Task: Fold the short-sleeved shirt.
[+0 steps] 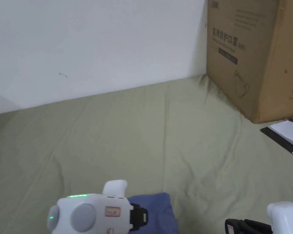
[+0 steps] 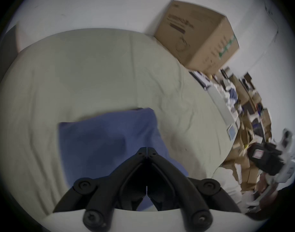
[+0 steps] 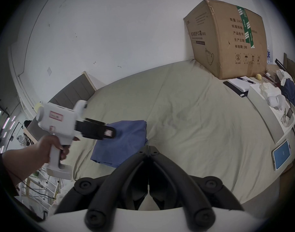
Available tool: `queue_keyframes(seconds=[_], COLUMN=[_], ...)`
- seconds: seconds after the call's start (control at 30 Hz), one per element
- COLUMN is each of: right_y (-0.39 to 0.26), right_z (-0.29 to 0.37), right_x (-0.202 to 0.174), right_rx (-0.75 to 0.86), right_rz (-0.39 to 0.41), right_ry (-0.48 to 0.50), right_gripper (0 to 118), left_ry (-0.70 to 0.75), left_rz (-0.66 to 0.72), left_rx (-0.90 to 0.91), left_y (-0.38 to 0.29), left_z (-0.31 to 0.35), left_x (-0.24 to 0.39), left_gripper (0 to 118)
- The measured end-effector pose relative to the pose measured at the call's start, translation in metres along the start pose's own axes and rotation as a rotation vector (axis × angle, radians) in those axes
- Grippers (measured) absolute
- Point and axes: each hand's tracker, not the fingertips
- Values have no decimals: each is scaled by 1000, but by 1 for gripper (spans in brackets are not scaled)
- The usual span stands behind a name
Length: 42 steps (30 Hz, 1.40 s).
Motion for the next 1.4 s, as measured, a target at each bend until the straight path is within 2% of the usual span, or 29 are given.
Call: queue_keyframes(seconds=[0.17,0.23,0.33,0.4,0.43,0.5,0.57,0.63,0.73,0.87,0.93,1.03,1.1,1.2,1.23,1.3,1.33,1.4], right_y=[2,2,1,0,1,7,19,31,48,59,56,40,29,26,22,12,10,9], right_z=[2,3,2,4,6,14,27,42,68,95,98,85,71,62,63,63,64,66], right_x=[5,7,10,11,11,7,-2,-16,-39,-64,-73,-84,-84,-75,-74,-79,-78,-76], right_rx=[-2,-2,-7,-1,11,38,87,162,306,516,629,818,868,727,728,729,733,703], right_rz=[14,24,12,-15,-30,-44,-26,28,111,182,208,258,300,259,257,354,376,350], right_ry=[-20,-33,-30,-8,9,34,58,64,71,17,-44,-239,-346,-362,-369,-475,-448,-398], right_gripper=[0,0,0,0,0,0,0,0,0,0,0,0,0,0,0,0,0,0], left_ry=[35,54,-92,-198,-245,-233,-118,52,272,398,495,607,653,667,660,645,646,653], left_rz=[-62,-11,165,294,319,235,93,-9,-66,-104,-118,-144,-118,-94,-97,-117,-129,-131], left_rx=[-155,-173,-133,-55,55,239,415,609,851,994,1057,1137,1152,1121,1119,1119,1116,1106], left_y=[-4,-11,-7,-12,-9,-14,-19,-38,-64,-96,-112,-130,-136,-141,-144,-150,-152,-154], left_z=[-75,-93,-93,-76,-53,3,75,142,214,262,264,242,224,217,215,210,208,206], left_x=[20,19,13,8,9,16,26,33,41,45,47,38,29,32,34,38,41,43], left_gripper=[0,0,0,0,0,0,0,0,0,0,0,0,0,0,0,0,0,0])
